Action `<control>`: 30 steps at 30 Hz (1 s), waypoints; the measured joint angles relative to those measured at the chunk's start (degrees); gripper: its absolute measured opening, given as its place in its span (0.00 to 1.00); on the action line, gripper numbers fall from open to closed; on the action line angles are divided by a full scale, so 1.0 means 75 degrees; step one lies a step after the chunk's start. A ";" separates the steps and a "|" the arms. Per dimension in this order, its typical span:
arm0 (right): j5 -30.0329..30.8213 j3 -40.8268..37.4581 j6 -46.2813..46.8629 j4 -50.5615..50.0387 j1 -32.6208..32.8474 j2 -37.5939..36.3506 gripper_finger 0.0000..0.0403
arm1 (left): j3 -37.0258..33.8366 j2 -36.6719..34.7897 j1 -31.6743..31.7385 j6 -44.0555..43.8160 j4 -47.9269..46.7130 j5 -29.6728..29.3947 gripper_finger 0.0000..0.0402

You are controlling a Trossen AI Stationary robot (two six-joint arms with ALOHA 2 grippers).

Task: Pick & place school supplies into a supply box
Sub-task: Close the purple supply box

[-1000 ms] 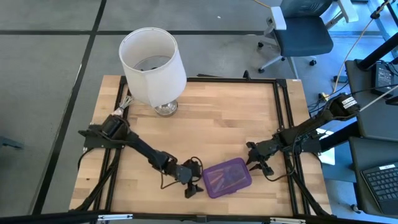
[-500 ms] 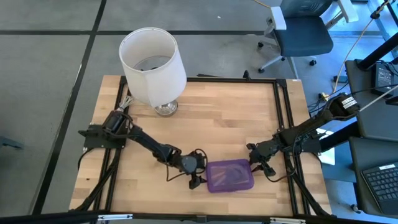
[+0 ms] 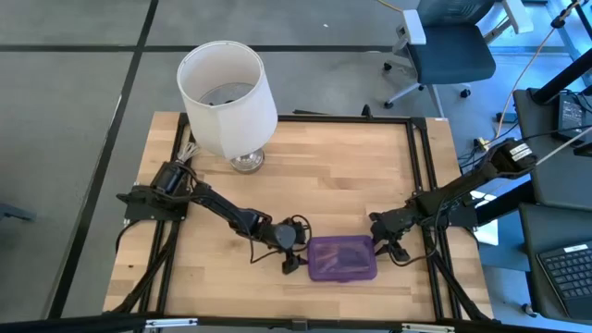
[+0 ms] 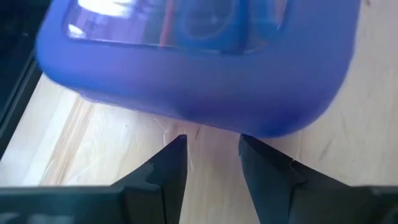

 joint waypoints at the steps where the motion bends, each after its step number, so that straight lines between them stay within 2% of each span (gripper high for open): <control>1: 0.0000 0.0001 0.0015 -0.0123 -0.0002 -0.0083 0.38 | -0.0002 -0.0117 -0.0031 -0.0081 -0.0321 -0.0207 0.87; 5: -0.0031 -0.0036 0.0037 -0.0466 -0.0002 -0.0533 0.38 | -0.0029 -0.0640 -0.0179 -0.0361 -0.1460 -0.0833 0.87; 9: -0.0052 0.0078 0.0295 -0.1383 0.0001 -0.1159 0.38 | -0.0023 -0.1138 -0.0335 -0.0405 -0.1702 -0.1368 0.87; 12: 0.0031 0.0283 0.0415 -0.2166 0.0004 -0.1640 0.38 | -0.0023 -0.1404 -0.0405 -0.0022 -0.0993 -0.1782 0.87; 16: 0.0557 0.0480 0.0416 -0.2674 0.0004 -0.2219 0.38 | -0.0023 -0.1479 -0.0482 0.1254 0.0624 -0.2246 0.87; 19: 0.0822 0.0494 0.0402 -0.2755 0.0004 -0.2538 0.38 | -0.0003 -0.1328 -0.0470 0.1990 0.1518 -0.2568 0.87; 21: 0.0897 0.0494 0.0376 -0.2755 0.0004 -0.2664 0.38 | 0.0076 -0.1089 -0.0415 0.2301 0.1614 -0.2747 0.87; 25: 0.0929 0.0494 0.0370 -0.2756 0.0004 -0.2728 0.38 | 0.0829 -0.0349 -0.0353 0.3026 0.1612 -0.2871 0.87; 30: 0.0936 0.0494 0.0385 -0.2756 0.0004 -0.2723 0.38 | 0.2055 0.0464 -0.0370 0.3170 0.0343 -0.2769 0.87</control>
